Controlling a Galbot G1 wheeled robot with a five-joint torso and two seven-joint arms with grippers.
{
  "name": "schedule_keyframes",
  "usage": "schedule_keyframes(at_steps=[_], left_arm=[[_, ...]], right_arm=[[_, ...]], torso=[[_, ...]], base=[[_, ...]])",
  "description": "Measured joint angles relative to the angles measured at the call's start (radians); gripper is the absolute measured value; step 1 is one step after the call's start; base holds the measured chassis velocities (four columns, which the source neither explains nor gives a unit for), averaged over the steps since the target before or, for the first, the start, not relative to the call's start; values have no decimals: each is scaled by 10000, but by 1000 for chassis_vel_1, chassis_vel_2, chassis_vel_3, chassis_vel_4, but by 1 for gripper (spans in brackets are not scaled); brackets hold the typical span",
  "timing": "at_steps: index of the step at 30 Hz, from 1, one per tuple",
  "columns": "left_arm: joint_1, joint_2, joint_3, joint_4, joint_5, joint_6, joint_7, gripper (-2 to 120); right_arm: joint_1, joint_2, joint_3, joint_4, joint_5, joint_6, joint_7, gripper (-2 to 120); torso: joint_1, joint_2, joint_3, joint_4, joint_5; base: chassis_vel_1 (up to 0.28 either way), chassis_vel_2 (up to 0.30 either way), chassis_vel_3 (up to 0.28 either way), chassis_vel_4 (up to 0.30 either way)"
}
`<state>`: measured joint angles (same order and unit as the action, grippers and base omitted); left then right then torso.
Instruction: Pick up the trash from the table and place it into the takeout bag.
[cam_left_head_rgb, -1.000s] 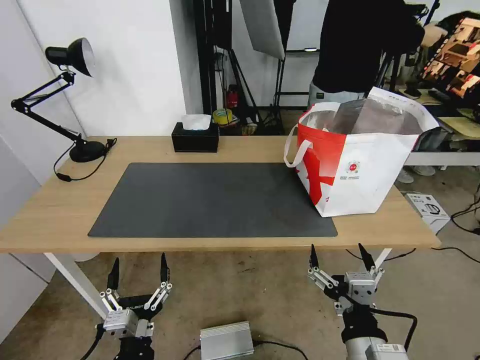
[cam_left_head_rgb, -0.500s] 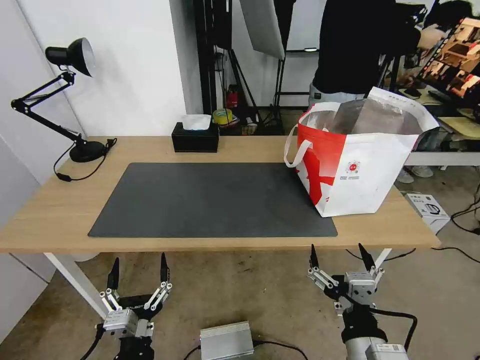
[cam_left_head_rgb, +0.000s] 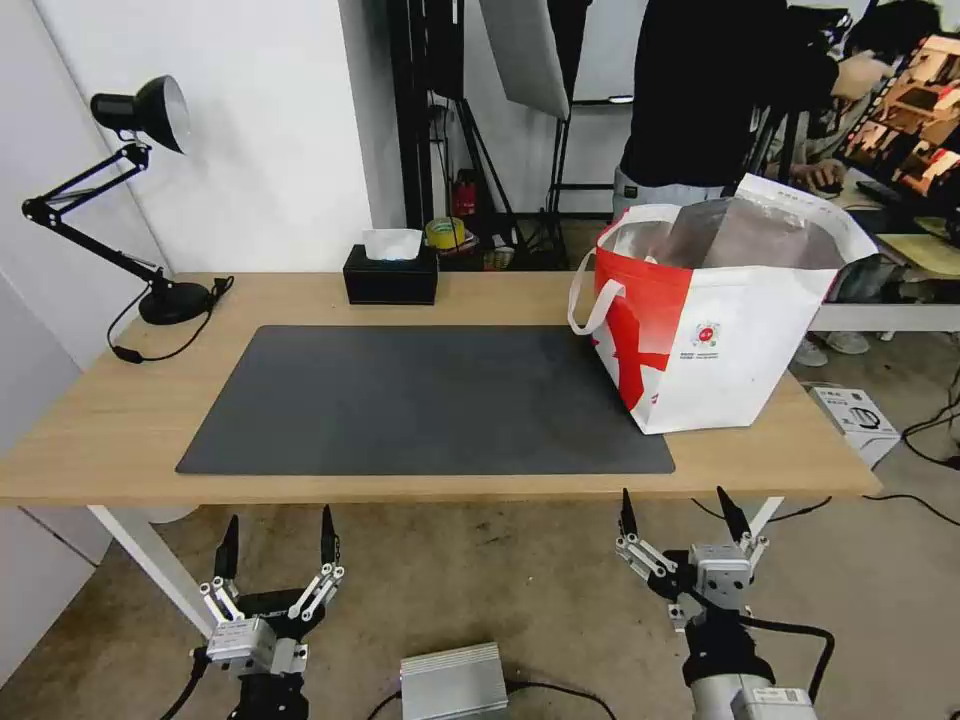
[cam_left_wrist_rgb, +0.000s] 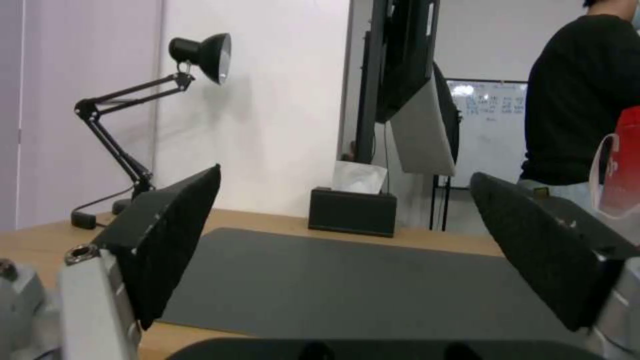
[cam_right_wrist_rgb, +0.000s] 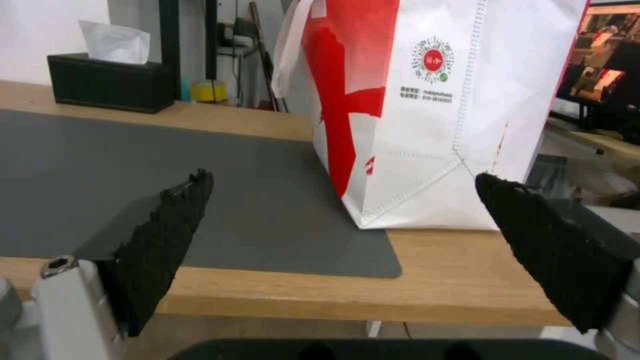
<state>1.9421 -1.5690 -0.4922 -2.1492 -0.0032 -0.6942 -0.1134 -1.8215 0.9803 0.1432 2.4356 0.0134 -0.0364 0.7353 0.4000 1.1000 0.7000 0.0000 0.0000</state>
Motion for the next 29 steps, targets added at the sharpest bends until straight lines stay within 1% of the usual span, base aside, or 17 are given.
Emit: schedule_keyframes(at_steps=[29], left_arm=[[0, 0, 0, 0, -1, 0, 0, 100]], right_arm=[[0, 0, 0, 0, 0, 0, 0, 100]], torso=[[0, 0, 0, 0, 0]], base=[[0, 0, 0, 0]])
